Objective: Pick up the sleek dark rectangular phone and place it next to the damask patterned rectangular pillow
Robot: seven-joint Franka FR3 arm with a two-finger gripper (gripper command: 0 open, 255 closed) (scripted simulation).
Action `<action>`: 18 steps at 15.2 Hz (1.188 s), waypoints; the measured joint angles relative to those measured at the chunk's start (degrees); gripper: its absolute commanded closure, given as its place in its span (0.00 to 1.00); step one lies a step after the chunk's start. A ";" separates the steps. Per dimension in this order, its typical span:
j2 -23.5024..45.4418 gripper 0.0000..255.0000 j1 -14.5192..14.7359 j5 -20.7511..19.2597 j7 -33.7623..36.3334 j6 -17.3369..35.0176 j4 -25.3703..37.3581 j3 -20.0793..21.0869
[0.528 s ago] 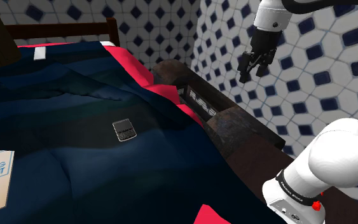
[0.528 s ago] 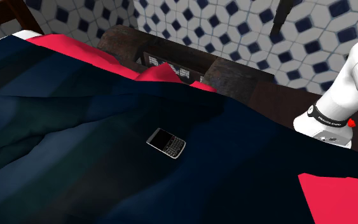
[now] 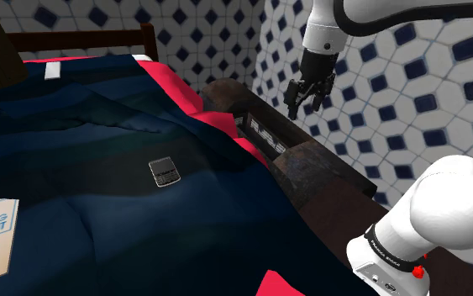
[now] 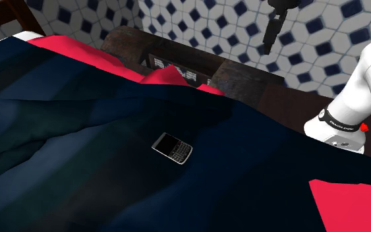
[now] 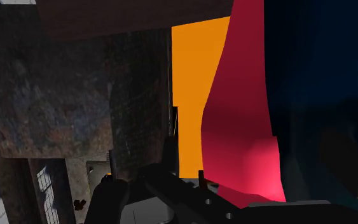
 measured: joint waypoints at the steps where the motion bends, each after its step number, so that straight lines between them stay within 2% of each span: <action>1: 1.58 0.00 0.35 0.48 0.78 1.05 0.64 0.78; 11: 17.96 0.00 3.79 3.11 9.75 11.14 8.18 9.21; 18: 30.90 0.00 5.75 0.92 16.31 15.11 17.78 13.81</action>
